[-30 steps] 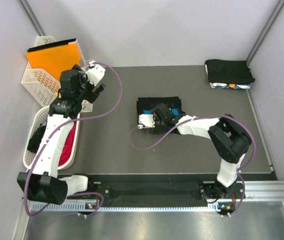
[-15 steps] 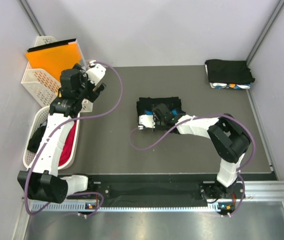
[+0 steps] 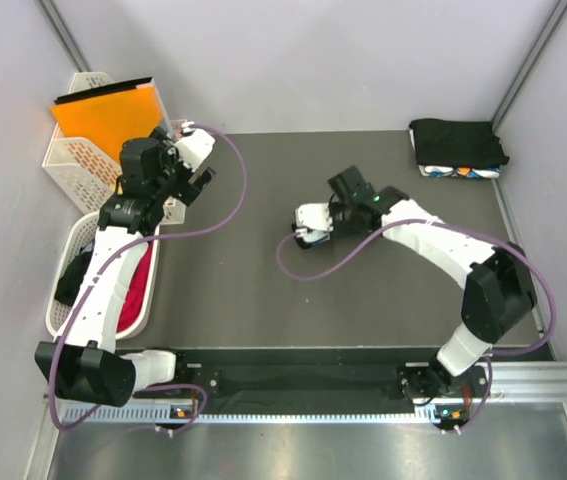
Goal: Fold and stack the t-shirts
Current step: Put the neatly folded tshirt into the corner of the board with the right arm
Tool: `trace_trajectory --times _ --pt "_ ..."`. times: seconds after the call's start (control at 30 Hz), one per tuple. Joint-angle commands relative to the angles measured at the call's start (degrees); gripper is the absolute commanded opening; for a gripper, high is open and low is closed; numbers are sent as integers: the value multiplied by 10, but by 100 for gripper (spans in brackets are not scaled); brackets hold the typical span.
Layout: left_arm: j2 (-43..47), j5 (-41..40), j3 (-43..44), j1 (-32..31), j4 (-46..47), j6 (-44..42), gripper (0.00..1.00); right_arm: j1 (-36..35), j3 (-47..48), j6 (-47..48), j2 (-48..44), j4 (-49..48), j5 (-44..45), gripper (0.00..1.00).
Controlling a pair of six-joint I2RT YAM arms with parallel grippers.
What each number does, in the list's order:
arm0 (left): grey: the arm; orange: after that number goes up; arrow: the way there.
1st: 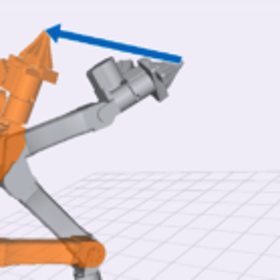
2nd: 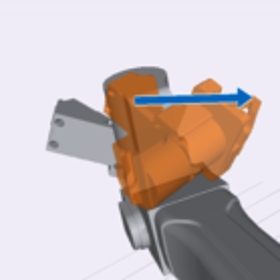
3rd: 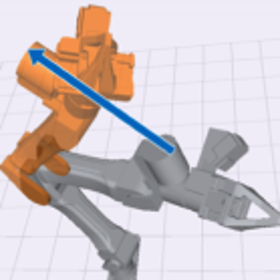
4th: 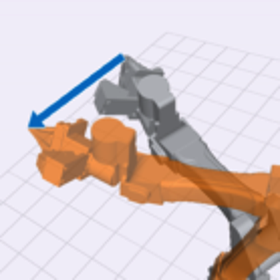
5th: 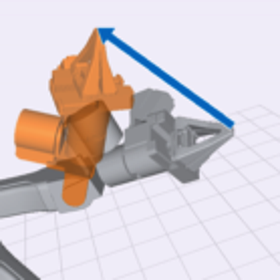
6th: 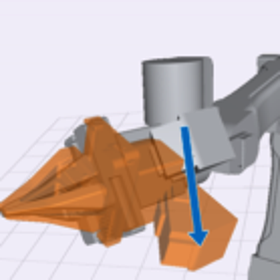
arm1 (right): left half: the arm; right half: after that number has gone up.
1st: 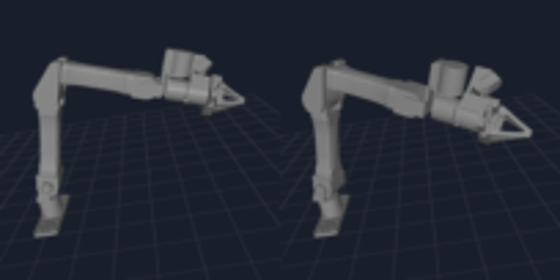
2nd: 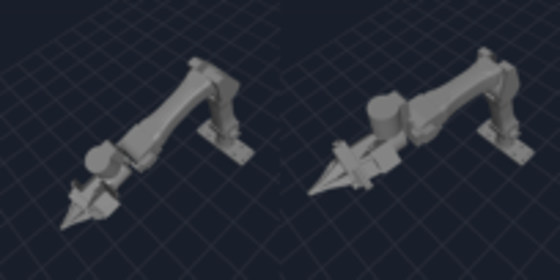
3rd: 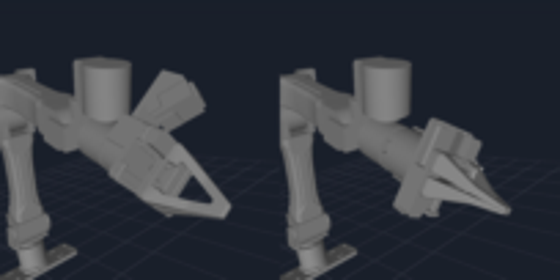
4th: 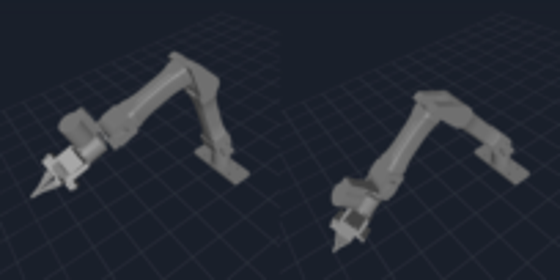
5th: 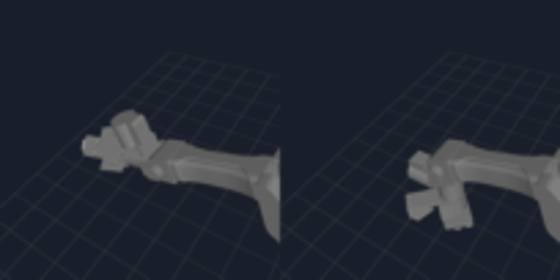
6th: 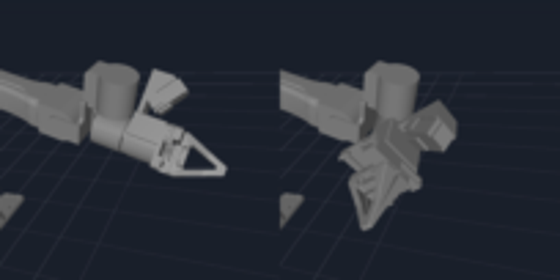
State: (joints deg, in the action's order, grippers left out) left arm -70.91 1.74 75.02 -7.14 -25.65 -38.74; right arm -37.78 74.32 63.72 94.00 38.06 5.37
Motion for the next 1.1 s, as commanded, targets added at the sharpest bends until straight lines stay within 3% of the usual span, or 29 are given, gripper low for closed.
trace_trajectory --times 0.0,0.27,0.53,0.73,0.93,1.07 --pt "6 24 15 3 25 9 99 52 99 75 -36 91 -11 0" --pt "9 38 11 4 24 12 99 132 200 155 -29 129 -23 0" --pt "6 53 15 4 10 16 99 212 299 210 15 105 -24 0" --pt "10 56 14 4 1 20 99 254 354 249 49 36 -22 0" --pt "11 59 13 4 -2 26 99 300 385 272 93 -104 -21 0" --pt "9 61 13 4 -3 30 99 340 479 276 148 -132 -31 0"
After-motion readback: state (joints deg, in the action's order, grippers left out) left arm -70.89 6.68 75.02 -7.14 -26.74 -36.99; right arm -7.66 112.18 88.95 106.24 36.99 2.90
